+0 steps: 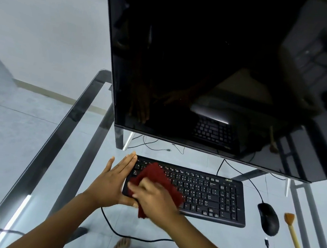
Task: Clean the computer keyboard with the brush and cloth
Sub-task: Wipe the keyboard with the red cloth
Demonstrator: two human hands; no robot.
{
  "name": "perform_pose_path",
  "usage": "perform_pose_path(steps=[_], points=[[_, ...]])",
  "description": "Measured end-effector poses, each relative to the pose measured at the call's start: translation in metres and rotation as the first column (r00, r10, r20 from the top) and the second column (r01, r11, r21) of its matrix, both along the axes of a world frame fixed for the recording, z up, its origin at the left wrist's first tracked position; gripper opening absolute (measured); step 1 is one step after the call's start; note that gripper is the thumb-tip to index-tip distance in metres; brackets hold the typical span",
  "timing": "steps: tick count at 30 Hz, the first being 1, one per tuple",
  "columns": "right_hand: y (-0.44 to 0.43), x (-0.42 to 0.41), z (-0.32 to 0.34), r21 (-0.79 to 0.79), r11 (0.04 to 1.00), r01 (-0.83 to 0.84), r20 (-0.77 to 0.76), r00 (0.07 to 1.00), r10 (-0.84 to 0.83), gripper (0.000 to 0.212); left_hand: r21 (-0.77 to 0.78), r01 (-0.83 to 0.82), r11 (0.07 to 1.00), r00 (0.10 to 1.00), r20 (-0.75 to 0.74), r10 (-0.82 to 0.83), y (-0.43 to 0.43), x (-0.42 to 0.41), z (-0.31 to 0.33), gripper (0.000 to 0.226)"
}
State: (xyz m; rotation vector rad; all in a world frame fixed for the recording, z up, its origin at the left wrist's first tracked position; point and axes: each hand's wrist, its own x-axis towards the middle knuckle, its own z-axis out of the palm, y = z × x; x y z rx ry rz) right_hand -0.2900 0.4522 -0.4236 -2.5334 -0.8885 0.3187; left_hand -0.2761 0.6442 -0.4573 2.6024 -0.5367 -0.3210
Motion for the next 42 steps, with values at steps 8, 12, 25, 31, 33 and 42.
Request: perform_pose_path(steps=[8, 12, 25, 31, 33, 42], points=[[0.0, 0.029, -0.003, 0.139, 0.904, 0.404, 0.13, 0.898, -0.421, 0.038, -0.027, 0.006, 1.0, 1.0, -0.011, -0.006, 0.0, 0.0, 0.0, 0.134], [0.003, -0.002, -0.005, 0.044, 0.993, 0.114, 0.018, 0.993, -0.115, 0.038, -0.014, 0.003, 1.0, 1.0, 0.007, -0.003, 0.001, 0.0, -0.002, 0.134], [-0.057, -0.01, -0.005, -0.134, 0.991, -0.002, 0.233, 0.972, 0.033, 0.059, 0.003, -0.008, 1.0, 1.0, -0.017, 0.008, -0.002, 0.001, 0.001, 0.137], [-0.026, 0.025, -0.001, 0.008, 0.928, 0.372, 0.176, 0.913, -0.367, 0.044, 0.002, 0.001, 1.0, 1.0, -0.024, -0.001, -0.002, 0.0, 0.001, 0.135], [-0.008, 0.011, 0.002, -0.012, 0.996, 0.093, 0.114, 0.989, -0.091, 0.047, 0.006, 0.004, 1.0, 1.0, -0.018, -0.003, -0.001, 0.0, 0.001, 0.135], [0.006, 0.018, -0.001, 0.029, 0.986, 0.164, 0.07, 0.984, -0.166, 0.041, 0.0, 0.001, 1.0, 1.0, -0.018, -0.001, 0.001, 0.0, 0.0, 0.135]])
